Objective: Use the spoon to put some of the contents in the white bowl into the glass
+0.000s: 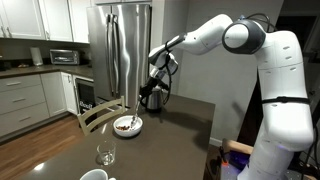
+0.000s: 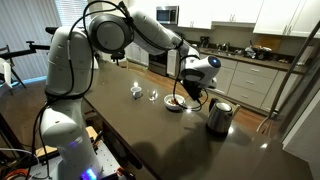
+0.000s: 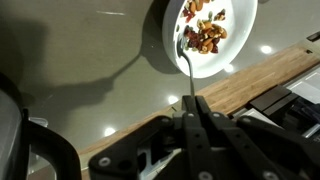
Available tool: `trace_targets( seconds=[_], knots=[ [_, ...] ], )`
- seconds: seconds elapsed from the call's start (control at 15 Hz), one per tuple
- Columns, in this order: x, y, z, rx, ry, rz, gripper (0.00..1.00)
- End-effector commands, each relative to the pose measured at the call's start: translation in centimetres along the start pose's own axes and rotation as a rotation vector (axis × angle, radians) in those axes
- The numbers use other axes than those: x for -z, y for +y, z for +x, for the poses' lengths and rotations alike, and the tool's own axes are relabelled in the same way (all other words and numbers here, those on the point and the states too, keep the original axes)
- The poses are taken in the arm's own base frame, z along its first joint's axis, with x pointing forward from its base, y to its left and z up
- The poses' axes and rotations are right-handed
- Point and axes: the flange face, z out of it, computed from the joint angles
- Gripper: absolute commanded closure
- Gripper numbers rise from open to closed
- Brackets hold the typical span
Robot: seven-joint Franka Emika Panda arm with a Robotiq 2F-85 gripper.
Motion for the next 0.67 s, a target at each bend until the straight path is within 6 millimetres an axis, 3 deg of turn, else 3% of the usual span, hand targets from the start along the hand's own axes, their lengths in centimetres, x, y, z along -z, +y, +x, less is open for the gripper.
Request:
trace_targets(
  seconds=[0.0, 0.6],
  knots=[
    [0.4, -1.3, 0.0, 0.057, 0.000, -0.076, 0.95],
    [-1.3, -3.3, -0.1, 0.154, -0.013, -0.139, 0.95]
  ],
)
